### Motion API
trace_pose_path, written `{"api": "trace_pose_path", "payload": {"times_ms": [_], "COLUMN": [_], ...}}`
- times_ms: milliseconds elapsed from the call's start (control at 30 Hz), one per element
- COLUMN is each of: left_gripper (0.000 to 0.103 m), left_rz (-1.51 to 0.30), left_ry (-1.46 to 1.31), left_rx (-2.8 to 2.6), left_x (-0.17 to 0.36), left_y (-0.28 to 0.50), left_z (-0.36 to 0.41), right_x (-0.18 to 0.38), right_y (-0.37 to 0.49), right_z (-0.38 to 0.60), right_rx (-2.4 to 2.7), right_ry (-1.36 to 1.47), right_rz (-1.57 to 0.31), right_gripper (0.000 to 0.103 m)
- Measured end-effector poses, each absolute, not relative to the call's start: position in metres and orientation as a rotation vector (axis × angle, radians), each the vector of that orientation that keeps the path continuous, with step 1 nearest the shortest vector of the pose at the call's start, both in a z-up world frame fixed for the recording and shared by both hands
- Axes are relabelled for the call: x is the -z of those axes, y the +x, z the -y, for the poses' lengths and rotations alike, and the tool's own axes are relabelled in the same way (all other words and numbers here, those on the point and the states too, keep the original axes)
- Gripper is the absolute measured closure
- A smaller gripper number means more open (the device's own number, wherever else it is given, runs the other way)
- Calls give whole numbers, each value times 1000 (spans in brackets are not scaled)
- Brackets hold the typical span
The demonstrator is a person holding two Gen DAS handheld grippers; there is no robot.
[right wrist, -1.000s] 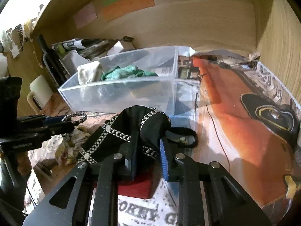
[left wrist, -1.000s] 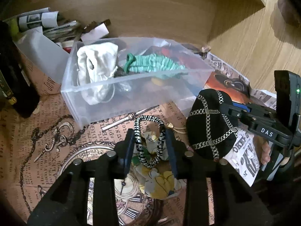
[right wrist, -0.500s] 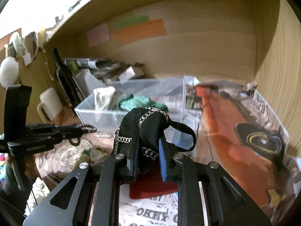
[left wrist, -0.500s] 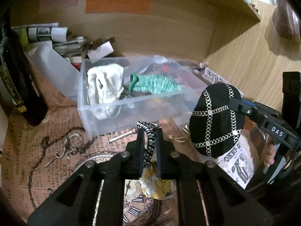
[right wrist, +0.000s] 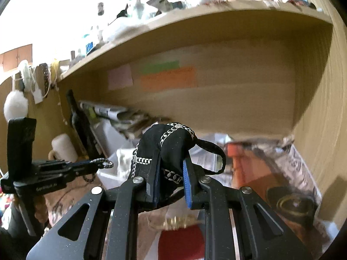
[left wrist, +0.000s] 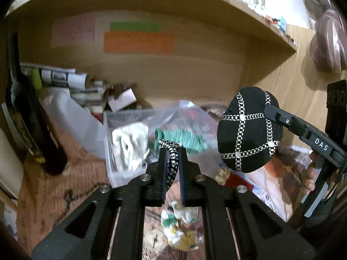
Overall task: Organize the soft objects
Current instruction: 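Carry the cap and bracelet into the clear bin and open both tools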
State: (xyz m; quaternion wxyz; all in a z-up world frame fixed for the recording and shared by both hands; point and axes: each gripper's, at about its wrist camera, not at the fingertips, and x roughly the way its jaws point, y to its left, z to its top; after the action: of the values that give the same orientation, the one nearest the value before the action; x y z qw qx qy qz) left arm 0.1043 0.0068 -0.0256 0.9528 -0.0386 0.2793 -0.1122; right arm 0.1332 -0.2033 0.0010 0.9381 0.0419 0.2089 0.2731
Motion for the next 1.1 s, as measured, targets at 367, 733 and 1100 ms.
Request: {"api": "trace_pose_path", "payload": {"times_ms": [367,733,1100], "left_gripper": [94,94,92], "left_rz": [-567,-703,-792], "left_ry": [-70,-51,-15], "left_rx": [197,184,175], "left_x": [21,66,93], "left_y": [154,210,223], "left_z": [-7,-4,-1], "right_x": [4,45,68], "right_y": [176,220,232], "right_z": [174,161,157], "right_rx": [-536,-520,-485], "right_ry": [46,2,-68], "right_rz": [-442,-614,-720], "right_gripper": [86,86,81]}}
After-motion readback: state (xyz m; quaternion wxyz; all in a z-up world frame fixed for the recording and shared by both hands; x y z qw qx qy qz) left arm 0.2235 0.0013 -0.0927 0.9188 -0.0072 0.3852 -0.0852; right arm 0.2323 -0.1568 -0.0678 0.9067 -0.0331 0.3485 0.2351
